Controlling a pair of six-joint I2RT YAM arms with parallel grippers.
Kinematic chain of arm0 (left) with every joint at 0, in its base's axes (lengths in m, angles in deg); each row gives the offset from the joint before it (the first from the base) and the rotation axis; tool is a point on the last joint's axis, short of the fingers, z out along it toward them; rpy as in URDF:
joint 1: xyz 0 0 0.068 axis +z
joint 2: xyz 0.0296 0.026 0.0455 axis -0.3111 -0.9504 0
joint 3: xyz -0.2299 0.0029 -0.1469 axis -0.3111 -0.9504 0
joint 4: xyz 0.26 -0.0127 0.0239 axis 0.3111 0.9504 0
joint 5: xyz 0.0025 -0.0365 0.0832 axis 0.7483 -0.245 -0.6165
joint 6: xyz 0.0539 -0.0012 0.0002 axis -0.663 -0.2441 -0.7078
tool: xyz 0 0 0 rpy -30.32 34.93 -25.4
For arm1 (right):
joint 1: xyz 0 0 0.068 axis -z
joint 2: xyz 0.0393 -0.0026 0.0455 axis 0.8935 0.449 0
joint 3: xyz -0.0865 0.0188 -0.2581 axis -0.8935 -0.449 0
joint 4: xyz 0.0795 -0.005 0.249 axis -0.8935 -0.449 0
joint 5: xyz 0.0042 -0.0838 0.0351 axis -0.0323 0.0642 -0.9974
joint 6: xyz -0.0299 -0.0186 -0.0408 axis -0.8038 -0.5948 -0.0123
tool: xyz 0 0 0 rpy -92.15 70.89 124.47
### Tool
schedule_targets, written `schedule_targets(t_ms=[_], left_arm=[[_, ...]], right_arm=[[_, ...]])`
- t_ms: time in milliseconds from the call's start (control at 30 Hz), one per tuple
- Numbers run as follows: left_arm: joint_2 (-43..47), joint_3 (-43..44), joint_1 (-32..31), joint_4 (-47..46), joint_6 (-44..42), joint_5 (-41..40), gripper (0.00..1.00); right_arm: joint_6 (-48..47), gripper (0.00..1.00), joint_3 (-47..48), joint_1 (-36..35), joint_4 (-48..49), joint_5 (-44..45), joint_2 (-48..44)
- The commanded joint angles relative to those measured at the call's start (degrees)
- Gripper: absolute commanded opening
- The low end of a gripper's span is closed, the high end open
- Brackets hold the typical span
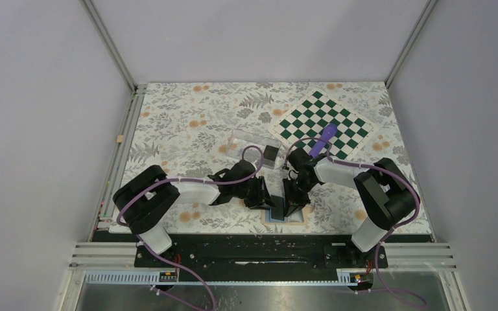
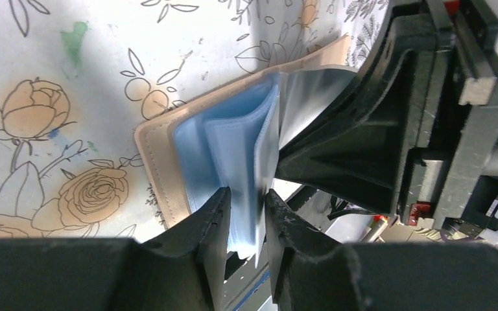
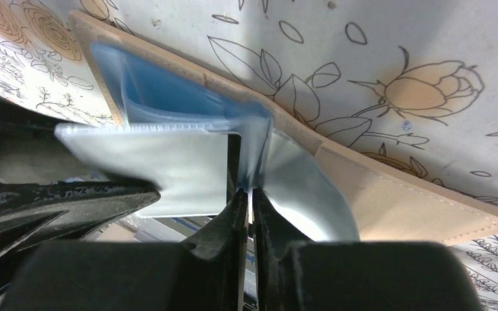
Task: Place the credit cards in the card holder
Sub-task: Turn over the card slot in the card holder.
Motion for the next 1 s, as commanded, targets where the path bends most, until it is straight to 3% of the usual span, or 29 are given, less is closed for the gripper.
schedule_targets(t_ms=[0,367,567,633,967], left_arm=[[3.85,1.56,-0.55,-1.08,-0.08,-0.24,0.25],[1.12,8.1,-1.75,10.81,-4.59,-3.17,0.2],[0.08,9.79,-1.94,13.53,-5.03,-3.82,0.0],[0.98,9.85,-1.93,15.17,-5.35,-5.13,0.0],[6.45,10.9,-0.87,28.63,-9.91,-12.54,0.0]], right_arm=[[-0.83,0.13,0.39,-0.35,0.59,0.15,1.29],[-0.77,0.15,1.35,-0.39,-0.63,0.2,0.16],[-0.7,0.16,1.79,-0.48,-0.84,-0.07,-0.85],[-0.74,0.18,1.86,-0.48,-1.03,-0.08,-1.52],[-1.06,0.38,2.73,-0.42,-1.22,-1.2,-6.03]])
